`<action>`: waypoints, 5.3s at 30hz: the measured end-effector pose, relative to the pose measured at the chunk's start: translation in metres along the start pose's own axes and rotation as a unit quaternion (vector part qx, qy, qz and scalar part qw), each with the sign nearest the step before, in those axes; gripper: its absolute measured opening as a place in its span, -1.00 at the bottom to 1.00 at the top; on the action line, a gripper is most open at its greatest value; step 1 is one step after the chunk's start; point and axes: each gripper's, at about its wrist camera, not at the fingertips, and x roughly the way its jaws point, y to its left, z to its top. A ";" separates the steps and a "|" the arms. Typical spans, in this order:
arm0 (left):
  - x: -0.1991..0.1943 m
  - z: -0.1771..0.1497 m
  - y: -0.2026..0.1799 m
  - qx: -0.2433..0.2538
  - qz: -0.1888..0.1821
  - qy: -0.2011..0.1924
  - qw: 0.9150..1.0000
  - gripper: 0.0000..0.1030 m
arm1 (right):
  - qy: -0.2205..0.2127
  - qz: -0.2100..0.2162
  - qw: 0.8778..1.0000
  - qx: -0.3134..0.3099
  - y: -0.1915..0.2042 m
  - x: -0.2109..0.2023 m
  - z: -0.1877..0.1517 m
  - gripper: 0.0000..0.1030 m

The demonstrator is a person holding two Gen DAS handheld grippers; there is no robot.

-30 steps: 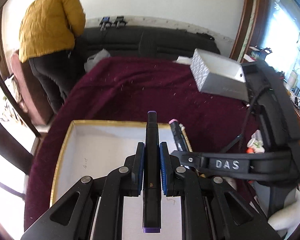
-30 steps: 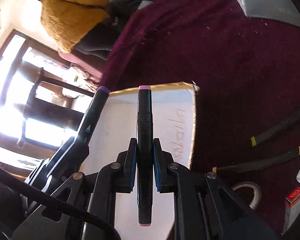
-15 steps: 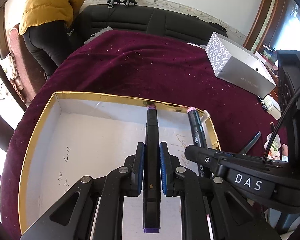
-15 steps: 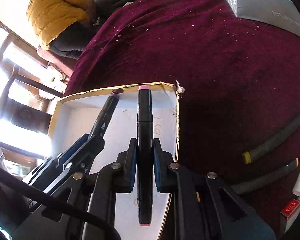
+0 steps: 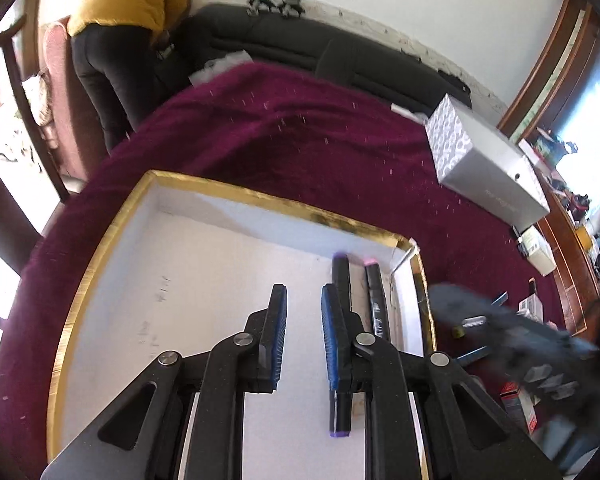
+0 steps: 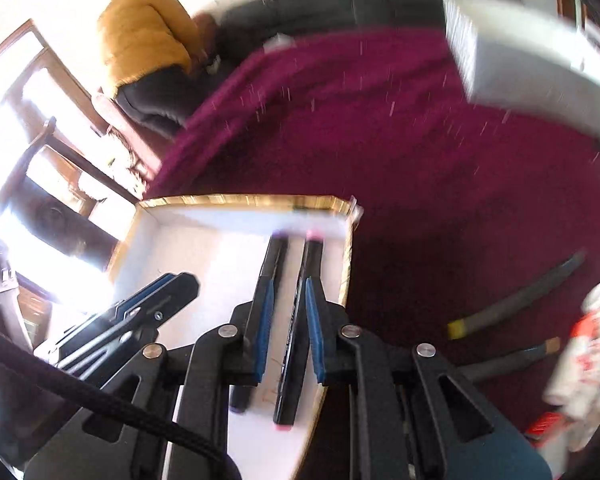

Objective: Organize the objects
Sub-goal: 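Carry both markers into the gold-rimmed white tray and open both tools, then lower the left tool onto the black tape roll and grip its rim, then grasp the red-and-white glue box with the right tool while the left tool holds the tape, then carry the tape and glue box into the white tray and release both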

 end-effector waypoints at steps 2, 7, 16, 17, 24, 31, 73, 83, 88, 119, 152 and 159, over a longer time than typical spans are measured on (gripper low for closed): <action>-0.020 -0.003 0.001 -0.007 -0.002 -0.025 1.000 -0.63 | -0.042 -0.017 0.999 -0.012 -0.001 -0.037 -0.001 -0.43; -0.051 -0.022 -0.003 -0.009 0.005 -0.089 0.996 -0.16 | -0.245 -0.135 0.960 -0.035 0.003 -0.149 -0.040 0.97; -0.075 -0.050 -0.054 0.048 -0.032 -0.074 0.996 -0.16 | -0.198 -0.078 0.972 0.101 -0.084 -0.147 -0.102 1.00; -0.076 -0.053 -0.065 0.066 -0.038 -0.069 0.995 -0.16 | -0.193 -0.080 0.972 0.106 -0.091 -0.144 -0.108 1.00; -0.046 -0.083 -0.146 0.173 -0.011 -0.011 0.985 -0.16 | -0.200 -0.083 0.968 0.123 -0.130 -0.167 -0.135 1.00; -0.002 -0.092 -0.176 0.201 0.069 0.025 0.977 -0.16 | -0.216 -0.068 0.963 0.145 -0.156 -0.181 -0.145 1.00; -0.080 -0.103 -0.102 0.137 -0.066 -0.008 0.988 -0.86 | -0.017 -0.129 0.991 -0.004 -0.145 -0.086 -0.138 0.21; -0.077 -0.101 -0.070 0.107 -0.070 -0.011 0.992 -0.86 | 0.025 -0.151 0.988 -0.005 -0.139 -0.069 -0.137 -0.42; -0.076 -0.104 -0.069 0.106 -0.073 -0.009 0.992 -0.86 | 0.027 -0.151 0.988 -0.008 -0.131 -0.069 -0.137 -0.42; -0.122 -0.118 -0.085 0.158 -0.006 -0.060 0.986 -0.86 | -0.019 -0.050 0.998 0.026 -0.096 -0.115 -0.144 -0.51; 0.024 0.013 0.047 0.078 0.103 0.010 0.992 -0.86 | 0.082 0.078 0.984 0.134 0.011 0.089 -0.003 -0.50; 0.022 0.015 0.050 0.078 0.110 0.002 0.991 -0.85 | 0.088 0.072 0.984 0.135 0.012 0.100 -0.008 -0.50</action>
